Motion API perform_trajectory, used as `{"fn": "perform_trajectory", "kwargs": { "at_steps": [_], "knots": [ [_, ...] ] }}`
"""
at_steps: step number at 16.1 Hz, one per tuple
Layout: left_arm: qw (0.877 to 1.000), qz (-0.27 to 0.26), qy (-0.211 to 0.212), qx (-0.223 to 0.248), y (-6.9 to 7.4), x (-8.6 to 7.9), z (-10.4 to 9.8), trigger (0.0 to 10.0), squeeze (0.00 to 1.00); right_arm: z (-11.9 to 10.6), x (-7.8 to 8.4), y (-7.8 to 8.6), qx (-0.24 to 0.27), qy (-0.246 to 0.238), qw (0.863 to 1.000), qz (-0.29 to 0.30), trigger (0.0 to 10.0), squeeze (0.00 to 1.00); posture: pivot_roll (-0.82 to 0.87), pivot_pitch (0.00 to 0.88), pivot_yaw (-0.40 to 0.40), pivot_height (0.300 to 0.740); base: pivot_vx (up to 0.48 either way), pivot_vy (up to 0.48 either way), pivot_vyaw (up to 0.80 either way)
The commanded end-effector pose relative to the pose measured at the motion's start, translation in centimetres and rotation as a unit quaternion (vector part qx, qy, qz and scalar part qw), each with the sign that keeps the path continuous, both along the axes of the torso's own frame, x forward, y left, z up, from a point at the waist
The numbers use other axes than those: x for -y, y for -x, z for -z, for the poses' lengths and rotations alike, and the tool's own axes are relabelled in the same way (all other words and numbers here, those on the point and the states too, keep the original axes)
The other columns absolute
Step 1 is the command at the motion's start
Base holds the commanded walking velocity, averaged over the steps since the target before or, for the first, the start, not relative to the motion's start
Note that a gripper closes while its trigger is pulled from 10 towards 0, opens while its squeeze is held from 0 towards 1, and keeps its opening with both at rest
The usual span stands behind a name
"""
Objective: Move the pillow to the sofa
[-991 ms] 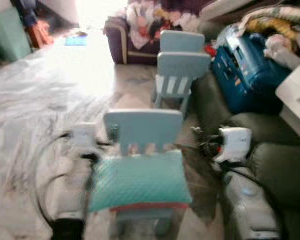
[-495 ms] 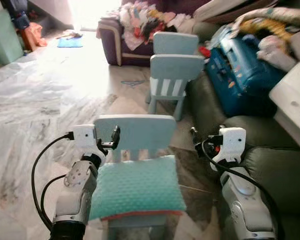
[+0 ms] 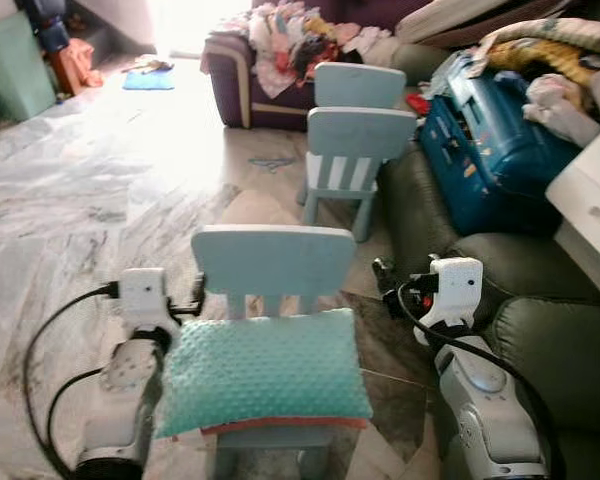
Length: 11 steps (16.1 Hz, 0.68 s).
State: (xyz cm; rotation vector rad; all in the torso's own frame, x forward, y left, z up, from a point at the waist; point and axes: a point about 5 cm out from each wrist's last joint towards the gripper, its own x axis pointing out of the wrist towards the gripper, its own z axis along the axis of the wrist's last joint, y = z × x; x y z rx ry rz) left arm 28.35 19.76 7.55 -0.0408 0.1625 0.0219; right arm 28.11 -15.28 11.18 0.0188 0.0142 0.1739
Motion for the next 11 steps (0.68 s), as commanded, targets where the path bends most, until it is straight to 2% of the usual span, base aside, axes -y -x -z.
{"fn": "perform_trajectory", "kwargs": {
  "at_steps": [1,8,11],
  "knots": [
    [1.0,-0.002,-0.009,-0.014,0.7,-0.3,0.8,10.0,0.0,0.1,0.1,0.0,-0.005,-0.004,1.0,-0.001,10.0,0.0,-0.03,0.079,-0.057,0.74,0.0,0.0,0.0],
    [0.999,0.003,-0.017,-0.027,2.6,-1.0,1.3,10.0,0.0,0.9,-0.5,1.3,-0.02,-0.015,1.0,-0.009,10.0,0.0,-0.02,0.132,-0.052,0.74,0.0,0.0,0.0],
    [1.0,0.021,-0.012,-0.018,3.3,-1.1,1.2,10.0,0.0,0.7,-1.0,2.0,-0.02,-0.028,0.999,-0.039,10.0,0.0,-0.02,0.149,-0.057,0.74,0.0,0.0,0.0]
  ]
}}
